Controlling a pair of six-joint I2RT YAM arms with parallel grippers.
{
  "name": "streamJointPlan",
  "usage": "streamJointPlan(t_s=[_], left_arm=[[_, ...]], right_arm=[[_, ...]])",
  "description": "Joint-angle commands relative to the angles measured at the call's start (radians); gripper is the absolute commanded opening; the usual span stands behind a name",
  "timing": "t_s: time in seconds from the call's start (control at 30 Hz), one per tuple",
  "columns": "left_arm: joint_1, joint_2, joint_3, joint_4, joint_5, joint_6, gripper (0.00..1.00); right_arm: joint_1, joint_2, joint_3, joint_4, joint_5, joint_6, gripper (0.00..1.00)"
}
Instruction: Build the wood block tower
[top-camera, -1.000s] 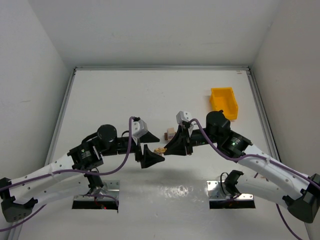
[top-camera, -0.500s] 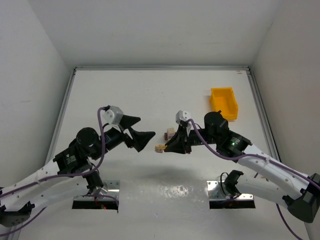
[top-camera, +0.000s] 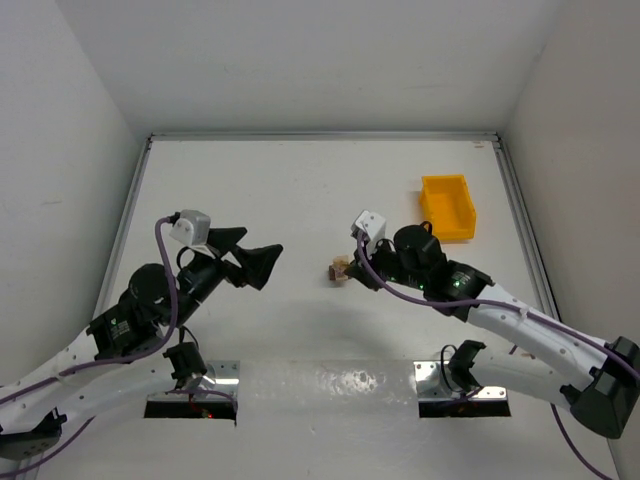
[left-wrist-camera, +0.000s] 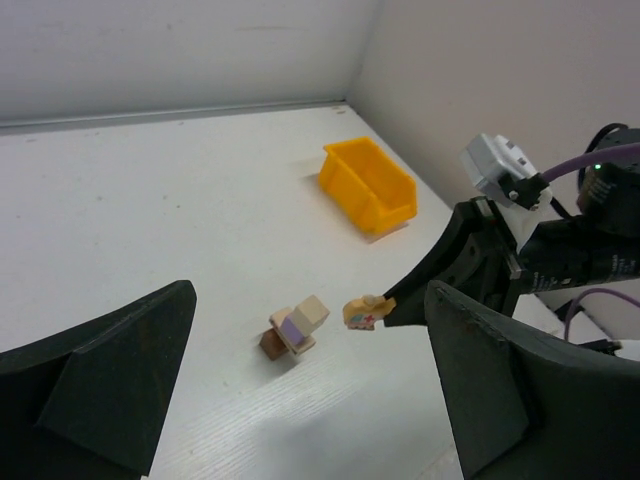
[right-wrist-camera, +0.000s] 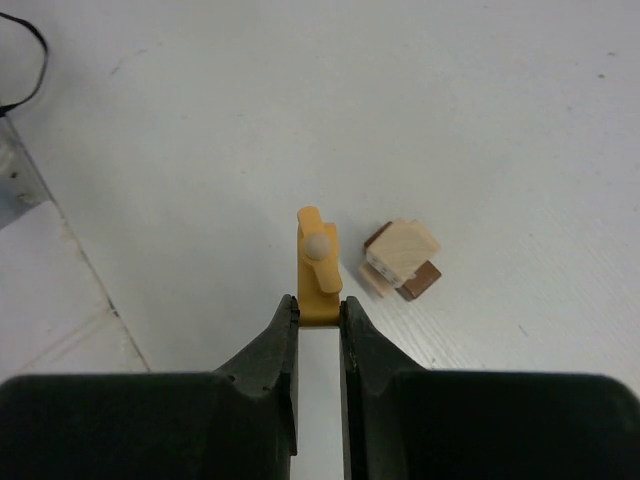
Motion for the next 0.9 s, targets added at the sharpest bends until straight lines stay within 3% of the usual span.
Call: streamJointPlan(t_s=[0.0, 0.33, 0.87], left_arm=[[-0.010, 0.005, 0.027, -0.047, -0.092, 0.020, 0.95], [-0.010, -0.022, 0.005, -0.064, -0.269, 0.071, 0.93], [0.058, -0.029, -0.056, -0.048, -0.261, 0.068, 0.92]], right_arm=[[-0.002, 0.017, -0.003, 0.039, 0.134, -0.019, 0.00], [0.001, 0.100, 0.006, 0.075, 0.204, -0.083, 0.00], [0.004, 0.039, -0.190, 0.345, 0.273, -0.033, 0.00]])
